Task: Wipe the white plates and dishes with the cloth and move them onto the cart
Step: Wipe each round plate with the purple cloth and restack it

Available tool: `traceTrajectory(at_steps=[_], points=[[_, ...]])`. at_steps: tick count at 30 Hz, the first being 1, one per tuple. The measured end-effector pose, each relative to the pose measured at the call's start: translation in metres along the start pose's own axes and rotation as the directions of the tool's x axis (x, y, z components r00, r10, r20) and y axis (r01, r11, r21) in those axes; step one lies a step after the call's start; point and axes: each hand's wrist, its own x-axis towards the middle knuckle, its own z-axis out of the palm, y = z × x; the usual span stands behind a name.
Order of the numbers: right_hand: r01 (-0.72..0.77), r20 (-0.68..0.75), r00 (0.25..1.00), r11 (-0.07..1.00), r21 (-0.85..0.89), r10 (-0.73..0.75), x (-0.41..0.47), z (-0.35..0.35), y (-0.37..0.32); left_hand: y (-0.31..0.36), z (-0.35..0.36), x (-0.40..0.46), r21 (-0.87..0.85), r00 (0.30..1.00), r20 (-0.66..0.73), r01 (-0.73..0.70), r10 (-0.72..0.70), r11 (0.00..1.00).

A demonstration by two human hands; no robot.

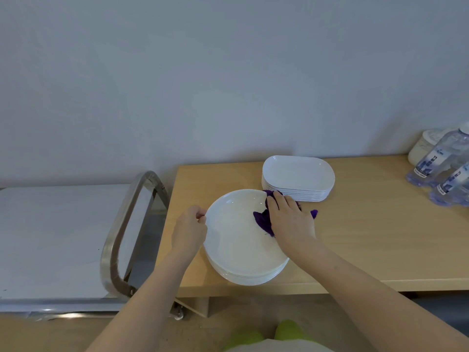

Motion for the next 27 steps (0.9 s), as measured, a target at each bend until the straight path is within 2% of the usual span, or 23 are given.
traceTrajectory(at_steps=[8,16,23,27], points=[[-0.023,-0.014,1.000,1.000,-0.006,0.023,0.013,-0.006,-0.005,0.000,0.000,0.001,-0.025,1.000,0.007,0.020,-0.020,0.999],[0.060,-0.061,0.996,0.998,-0.012,-0.061,0.045,0.000,-0.033,0.003,0.000,0.002,-0.017,0.999,0.002,0.038,-0.038,0.999],[0.197,-0.104,0.976,0.980,0.037,-0.192,0.061,0.004,-0.056,0.006,-0.002,0.001,0.031,0.999,0.008,0.047,-0.047,0.998],[0.182,-0.105,0.979,0.981,0.074,-0.174,0.062,0.003,-0.043,0.006,-0.002,-0.001,0.053,0.999,0.012,0.053,-0.053,0.997]])
